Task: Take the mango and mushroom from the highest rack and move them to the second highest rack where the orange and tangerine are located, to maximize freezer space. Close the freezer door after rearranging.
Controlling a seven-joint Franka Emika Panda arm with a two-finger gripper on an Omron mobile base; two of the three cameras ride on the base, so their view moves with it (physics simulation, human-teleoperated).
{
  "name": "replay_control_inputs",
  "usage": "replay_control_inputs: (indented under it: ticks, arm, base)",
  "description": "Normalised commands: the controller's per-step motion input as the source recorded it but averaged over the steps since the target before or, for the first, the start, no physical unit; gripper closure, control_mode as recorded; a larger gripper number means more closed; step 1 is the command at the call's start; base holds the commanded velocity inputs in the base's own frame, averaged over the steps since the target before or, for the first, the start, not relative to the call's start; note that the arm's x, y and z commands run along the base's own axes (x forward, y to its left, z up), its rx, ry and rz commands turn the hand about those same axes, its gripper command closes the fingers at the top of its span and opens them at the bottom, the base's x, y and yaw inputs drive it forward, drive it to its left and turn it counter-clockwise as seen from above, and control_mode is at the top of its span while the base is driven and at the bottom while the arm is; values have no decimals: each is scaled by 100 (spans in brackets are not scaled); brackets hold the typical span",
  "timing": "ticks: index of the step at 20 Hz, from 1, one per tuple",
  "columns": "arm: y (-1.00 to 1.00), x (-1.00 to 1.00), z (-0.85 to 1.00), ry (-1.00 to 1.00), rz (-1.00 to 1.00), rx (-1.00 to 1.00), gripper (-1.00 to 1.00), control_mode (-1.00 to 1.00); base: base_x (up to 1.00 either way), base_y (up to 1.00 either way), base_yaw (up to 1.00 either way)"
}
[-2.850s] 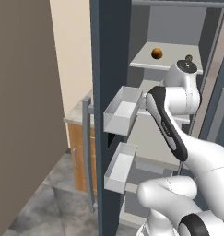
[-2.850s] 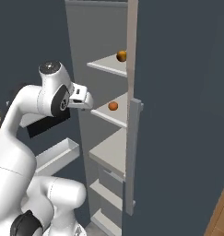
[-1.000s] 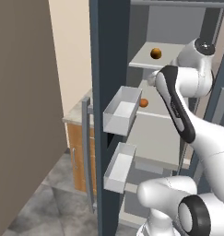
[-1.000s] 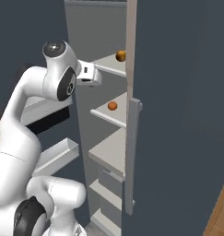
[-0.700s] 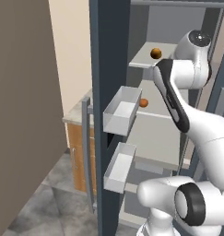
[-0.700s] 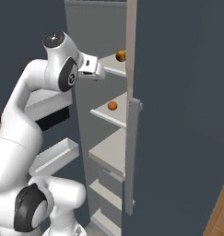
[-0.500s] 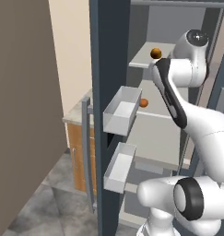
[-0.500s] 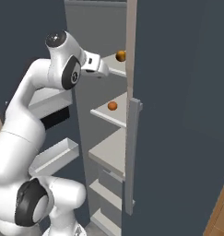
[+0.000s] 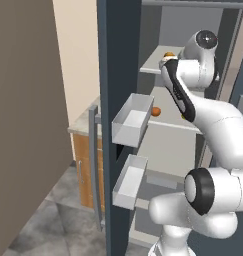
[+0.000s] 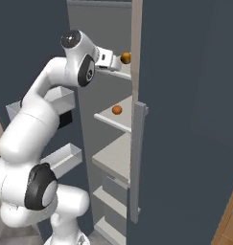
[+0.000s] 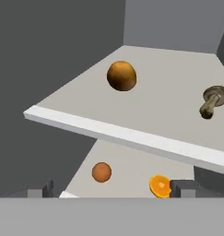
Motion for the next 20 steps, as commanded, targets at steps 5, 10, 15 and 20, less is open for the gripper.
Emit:
replay_control_inputs:
  ticks: [5, 10, 15, 20]
  arm:
    - [-29, 58, 4, 0, -1, 0, -100, -100]
    - [-20, 63, -1, 0, 0, 0, -100, -100]
    - [-10, 73, -2, 0, 0, 1, -100, -100]
    - [-6, 63, -6, 5, 0, 0, -100, -100]
  base:
    - [0, 0, 0]
    - [0, 0, 0]
    - [0, 0, 0]
    - [0, 0, 0]
